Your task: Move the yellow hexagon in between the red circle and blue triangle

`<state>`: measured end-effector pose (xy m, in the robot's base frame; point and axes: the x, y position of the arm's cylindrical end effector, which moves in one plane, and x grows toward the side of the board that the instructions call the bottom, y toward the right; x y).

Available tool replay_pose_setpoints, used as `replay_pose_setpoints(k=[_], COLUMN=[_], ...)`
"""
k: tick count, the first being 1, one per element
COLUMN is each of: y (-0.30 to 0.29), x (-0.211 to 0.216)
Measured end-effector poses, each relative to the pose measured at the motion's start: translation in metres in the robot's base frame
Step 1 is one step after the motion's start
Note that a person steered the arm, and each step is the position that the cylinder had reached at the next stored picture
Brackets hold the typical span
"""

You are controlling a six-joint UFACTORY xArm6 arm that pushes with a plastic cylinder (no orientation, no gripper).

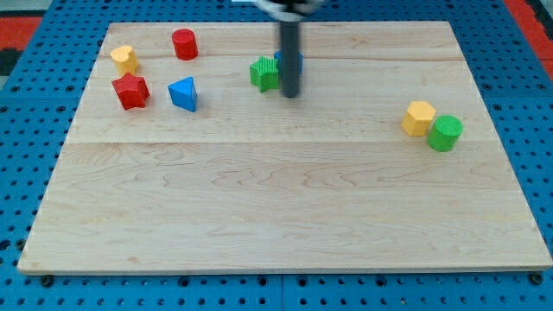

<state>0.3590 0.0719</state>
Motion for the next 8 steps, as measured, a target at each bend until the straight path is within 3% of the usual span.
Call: replay_pose_setpoints(k=[2,4,6,7,8], y=[0.203,0.190,0.057,0.035,0.114], x=[-0.002,0.058,0.057,0.024,0.018])
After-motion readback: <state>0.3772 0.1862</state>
